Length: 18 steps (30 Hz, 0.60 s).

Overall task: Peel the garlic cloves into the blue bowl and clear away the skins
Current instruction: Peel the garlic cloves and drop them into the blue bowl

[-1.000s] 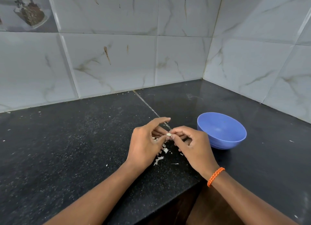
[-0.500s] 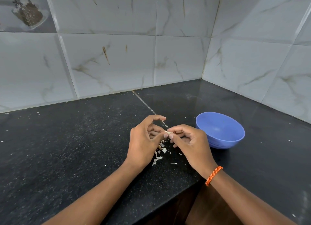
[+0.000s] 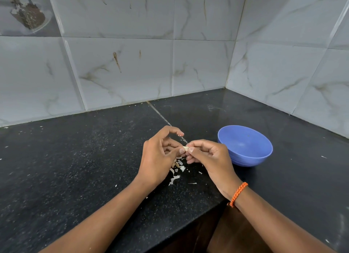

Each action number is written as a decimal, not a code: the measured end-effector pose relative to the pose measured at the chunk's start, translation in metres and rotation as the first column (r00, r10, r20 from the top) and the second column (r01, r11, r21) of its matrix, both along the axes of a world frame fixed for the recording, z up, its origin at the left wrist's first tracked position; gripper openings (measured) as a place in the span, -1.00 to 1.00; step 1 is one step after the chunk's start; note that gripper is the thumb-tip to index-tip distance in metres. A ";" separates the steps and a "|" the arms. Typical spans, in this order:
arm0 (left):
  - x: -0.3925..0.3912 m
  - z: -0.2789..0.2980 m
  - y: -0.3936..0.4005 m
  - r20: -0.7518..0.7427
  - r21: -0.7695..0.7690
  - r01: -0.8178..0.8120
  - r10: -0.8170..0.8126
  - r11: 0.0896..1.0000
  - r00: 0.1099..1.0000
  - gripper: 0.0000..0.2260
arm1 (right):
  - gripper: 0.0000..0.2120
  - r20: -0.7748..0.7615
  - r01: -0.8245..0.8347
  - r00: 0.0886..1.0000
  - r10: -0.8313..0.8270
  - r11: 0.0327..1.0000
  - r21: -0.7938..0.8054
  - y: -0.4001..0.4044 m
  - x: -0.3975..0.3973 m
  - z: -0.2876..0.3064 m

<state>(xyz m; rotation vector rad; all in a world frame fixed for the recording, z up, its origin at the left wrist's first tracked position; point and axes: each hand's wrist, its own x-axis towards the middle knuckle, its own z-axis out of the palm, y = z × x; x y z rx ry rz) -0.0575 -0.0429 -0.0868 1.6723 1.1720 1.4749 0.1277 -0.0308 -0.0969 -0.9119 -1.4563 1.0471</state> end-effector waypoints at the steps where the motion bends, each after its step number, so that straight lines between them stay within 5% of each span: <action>1: -0.001 -0.001 0.001 0.029 -0.009 0.022 -0.021 1.000 0.999 -0.66 | -0.88 -0.028 -0.013 1.000 0.012 1.000 -0.023 0.000 0.001 0.001; 5: -0.001 -0.004 0.002 0.144 -0.035 0.095 -0.089 0.995 0.986 -0.64 | -0.90 0.012 -0.016 1.000 0.015 1.000 0.024 -0.003 0.001 0.003; 13: 0.003 -0.006 -0.001 0.212 -0.044 0.076 -0.065 0.996 0.975 -0.68 | -0.95 0.291 0.169 0.913 -0.288 0.913 0.372 -0.007 -0.003 0.001; 18: 0.006 -0.008 -0.001 0.219 -0.034 0.081 -0.072 0.996 0.973 -0.67 | -0.91 0.290 0.194 0.902 -0.319 0.901 0.388 -0.007 -0.003 -0.002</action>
